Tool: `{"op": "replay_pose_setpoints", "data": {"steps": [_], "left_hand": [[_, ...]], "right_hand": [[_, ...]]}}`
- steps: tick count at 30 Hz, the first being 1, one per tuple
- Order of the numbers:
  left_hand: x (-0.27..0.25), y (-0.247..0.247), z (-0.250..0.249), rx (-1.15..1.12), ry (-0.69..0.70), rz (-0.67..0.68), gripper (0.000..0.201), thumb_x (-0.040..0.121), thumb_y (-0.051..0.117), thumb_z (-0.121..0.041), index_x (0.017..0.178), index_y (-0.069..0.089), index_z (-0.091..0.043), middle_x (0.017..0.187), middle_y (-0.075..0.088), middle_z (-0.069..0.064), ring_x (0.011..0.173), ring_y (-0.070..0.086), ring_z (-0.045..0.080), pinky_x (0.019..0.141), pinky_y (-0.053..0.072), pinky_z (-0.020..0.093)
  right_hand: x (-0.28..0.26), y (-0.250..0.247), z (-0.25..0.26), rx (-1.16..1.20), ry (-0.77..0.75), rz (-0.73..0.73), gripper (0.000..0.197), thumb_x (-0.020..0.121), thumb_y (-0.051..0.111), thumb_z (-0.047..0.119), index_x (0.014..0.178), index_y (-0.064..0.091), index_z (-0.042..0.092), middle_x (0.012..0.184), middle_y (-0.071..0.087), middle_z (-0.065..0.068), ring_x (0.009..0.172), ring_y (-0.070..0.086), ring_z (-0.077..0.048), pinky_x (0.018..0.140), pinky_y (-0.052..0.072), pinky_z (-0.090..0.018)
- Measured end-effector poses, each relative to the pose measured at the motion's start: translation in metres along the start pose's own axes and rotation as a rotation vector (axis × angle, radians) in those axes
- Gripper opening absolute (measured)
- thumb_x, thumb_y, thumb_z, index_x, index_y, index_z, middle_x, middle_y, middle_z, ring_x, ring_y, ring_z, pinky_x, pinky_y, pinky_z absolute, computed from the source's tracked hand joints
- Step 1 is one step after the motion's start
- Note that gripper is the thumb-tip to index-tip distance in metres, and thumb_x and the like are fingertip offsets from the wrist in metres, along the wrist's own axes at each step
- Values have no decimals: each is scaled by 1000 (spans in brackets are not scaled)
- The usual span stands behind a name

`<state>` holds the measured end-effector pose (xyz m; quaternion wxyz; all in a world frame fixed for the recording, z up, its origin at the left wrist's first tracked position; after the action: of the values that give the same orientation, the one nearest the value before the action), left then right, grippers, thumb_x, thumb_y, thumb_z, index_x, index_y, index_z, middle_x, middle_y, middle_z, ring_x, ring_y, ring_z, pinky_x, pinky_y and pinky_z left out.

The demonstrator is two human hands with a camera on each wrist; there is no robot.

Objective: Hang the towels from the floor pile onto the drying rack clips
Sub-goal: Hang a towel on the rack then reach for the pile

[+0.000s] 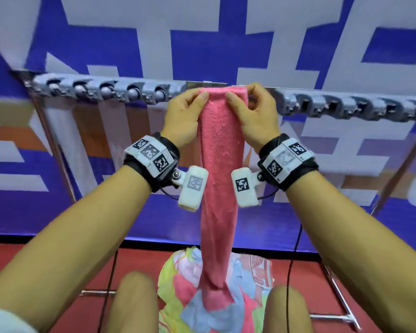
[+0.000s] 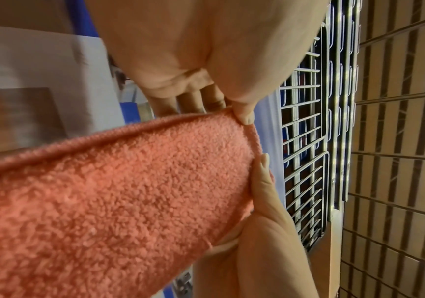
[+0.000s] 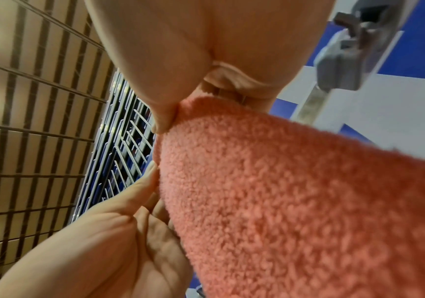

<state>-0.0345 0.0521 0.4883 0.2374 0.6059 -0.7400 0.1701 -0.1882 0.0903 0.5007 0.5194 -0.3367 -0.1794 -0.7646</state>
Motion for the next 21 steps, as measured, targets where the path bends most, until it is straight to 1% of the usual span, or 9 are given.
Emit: {"op": "replay_pose_setpoints", "data": {"steps": [3, 6, 9, 11, 13, 14, 16, 18, 21], "left_hand": [[14, 3, -22, -35, 16, -11, 36, 87, 60, -39, 109, 71, -13, 100, 69, 11, 89, 60, 23, 89, 52, 50], [25, 5, -33, -89, 28, -2, 28, 90, 60, -32, 108, 71, -13, 98, 70, 8, 87, 61, 19, 81, 52, 38], [33, 4, -40, -120, 41, 20, 17, 98, 58, -19, 108, 70, -11, 94, 70, 4, 83, 62, 14, 76, 52, 30], [37, 4, -45, -152, 51, 42, 15, 99, 56, -13, 106, 70, -10, 93, 71, 4, 85, 64, 15, 80, 53, 32], [37, 4, -48, -176, 50, 51, 15, 100, 56, -11, 105, 70, -9, 93, 72, 5, 85, 65, 16, 82, 54, 33], [36, 5, -49, -176, 46, 54, 16, 100, 56, -11, 106, 70, -8, 92, 72, 6, 82, 65, 15, 80, 55, 31], [33, 4, -50, -161, 40, 56, 16, 100, 54, -11, 107, 69, -7, 89, 71, 5, 74, 64, 10, 72, 54, 25], [31, 2, -49, -150, 32, 51, 19, 101, 53, -12, 110, 67, -3, 87, 70, 5, 70, 63, 8, 67, 53, 22], [27, -4, -42, -184, -7, 36, 30, 101, 55, -20, 121, 63, 1, 104, 68, 13, 88, 63, 18, 82, 54, 34]], "right_hand": [[18, -2, 19, -3, -47, -12, 19, 88, 70, 24, 78, 53, 23, 80, 61, 1, 70, 55, -9, 67, 50, -29], [29, -3, 29, -1, -64, -30, 20, 88, 70, 24, 77, 53, 24, 75, 57, 6, 65, 51, -6, 63, 46, -23], [33, -3, 33, 32, -30, -43, 24, 88, 69, 26, 74, 51, 23, 76, 54, 3, 67, 50, -9, 63, 46, -25], [33, -1, 32, 108, 33, -26, 22, 88, 68, 29, 76, 53, 19, 80, 55, 0, 71, 52, -11, 66, 48, -26], [29, 4, 30, 213, 117, 57, 25, 84, 68, 34, 90, 64, 10, 90, 65, -4, 81, 61, -14, 75, 53, -31], [27, 7, 28, 252, 153, 112, 31, 83, 68, 35, 99, 68, 8, 98, 70, -7, 88, 65, -17, 82, 55, -36], [22, 13, 26, 292, 196, 192, 29, 84, 69, 33, 106, 71, 13, 105, 73, -9, 95, 68, -21, 90, 56, -40], [21, 18, 29, 280, 160, 221, 21, 91, 65, 27, 109, 71, 18, 106, 73, -6, 98, 69, -19, 92, 55, -39], [25, 26, 39, 210, 66, 200, 21, 96, 59, 21, 113, 71, 15, 109, 72, -6, 102, 68, -19, 93, 54, -37]]}}
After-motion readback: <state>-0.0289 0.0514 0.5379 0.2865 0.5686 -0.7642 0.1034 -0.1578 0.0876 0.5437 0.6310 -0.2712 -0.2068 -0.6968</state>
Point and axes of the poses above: each hand's wrist, its own x-axis towards the middle knuckle, its own y-axis out of the palm, z = x × y, the point moved 3 cm from there along x, towards the middle knuckle
